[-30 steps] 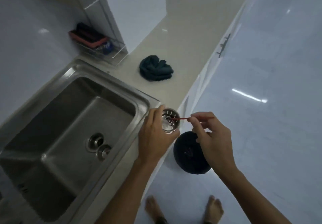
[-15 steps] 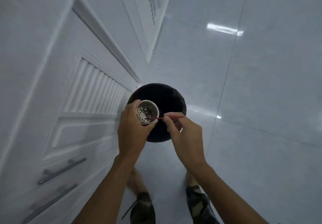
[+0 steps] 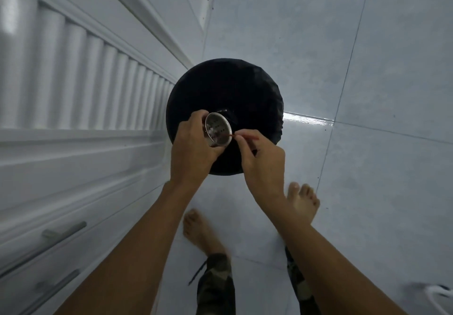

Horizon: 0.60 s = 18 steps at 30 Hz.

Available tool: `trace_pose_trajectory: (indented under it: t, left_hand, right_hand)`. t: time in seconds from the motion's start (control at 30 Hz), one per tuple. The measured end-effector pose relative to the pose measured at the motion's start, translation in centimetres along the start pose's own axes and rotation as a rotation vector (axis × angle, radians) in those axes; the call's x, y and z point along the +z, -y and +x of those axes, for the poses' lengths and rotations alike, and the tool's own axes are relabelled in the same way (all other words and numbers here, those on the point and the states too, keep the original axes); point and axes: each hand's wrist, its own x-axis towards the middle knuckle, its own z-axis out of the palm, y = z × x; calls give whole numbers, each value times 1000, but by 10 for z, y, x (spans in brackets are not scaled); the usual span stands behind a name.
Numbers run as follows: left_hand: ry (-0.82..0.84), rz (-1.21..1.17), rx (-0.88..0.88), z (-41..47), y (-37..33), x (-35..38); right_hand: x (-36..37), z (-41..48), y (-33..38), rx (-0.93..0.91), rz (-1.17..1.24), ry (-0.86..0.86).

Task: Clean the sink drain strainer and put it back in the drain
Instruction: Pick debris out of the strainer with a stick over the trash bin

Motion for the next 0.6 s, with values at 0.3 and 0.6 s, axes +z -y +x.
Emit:
trace_pose_trajectory:
  t: [0.3, 0.6]
  left_hand:
    - [36, 0, 31, 12, -6, -1]
    - [48, 3, 48, 16, -7, 1]
  right_hand:
    - [6, 7, -2, 62, 5, -74]
    - [2, 5, -4, 80, 55, -144]
